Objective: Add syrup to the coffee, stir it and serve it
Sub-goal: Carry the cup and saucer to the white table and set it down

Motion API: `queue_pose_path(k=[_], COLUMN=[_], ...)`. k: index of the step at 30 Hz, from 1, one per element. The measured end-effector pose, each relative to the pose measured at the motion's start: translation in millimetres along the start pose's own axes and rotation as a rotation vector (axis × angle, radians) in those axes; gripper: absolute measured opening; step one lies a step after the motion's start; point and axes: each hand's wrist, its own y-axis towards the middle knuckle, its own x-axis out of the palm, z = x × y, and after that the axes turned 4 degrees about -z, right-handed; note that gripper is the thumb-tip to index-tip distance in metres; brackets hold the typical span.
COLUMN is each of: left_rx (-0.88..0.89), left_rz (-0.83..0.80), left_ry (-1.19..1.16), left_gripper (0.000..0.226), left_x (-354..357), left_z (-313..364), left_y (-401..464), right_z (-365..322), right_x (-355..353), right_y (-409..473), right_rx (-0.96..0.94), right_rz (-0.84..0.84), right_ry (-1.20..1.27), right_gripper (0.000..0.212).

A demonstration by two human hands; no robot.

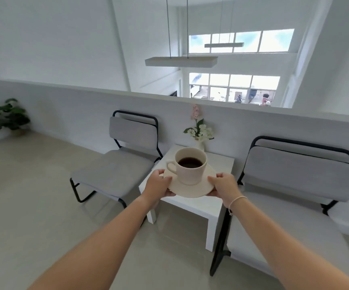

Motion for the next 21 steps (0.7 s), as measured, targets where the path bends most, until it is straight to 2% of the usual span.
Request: queue_pose_path(k=[11, 21], left_rx=[-0.088, -0.162], left_rz=[-0.181, -0.479], left_ry=[-0.092, -0.057], left_gripper=[0.037, 0.041], left_x=[-36, -66], left_z=[-6, -16], left_y=[120, 284], right_z=[0, 8], right_x=[41, 91], right_y=[110, 214], right_rx=[0.039, 0.057], right_rz=[0.038, 0.309], right_ry=[0.004, 0.062], right_gripper=[0.012, 0.014])
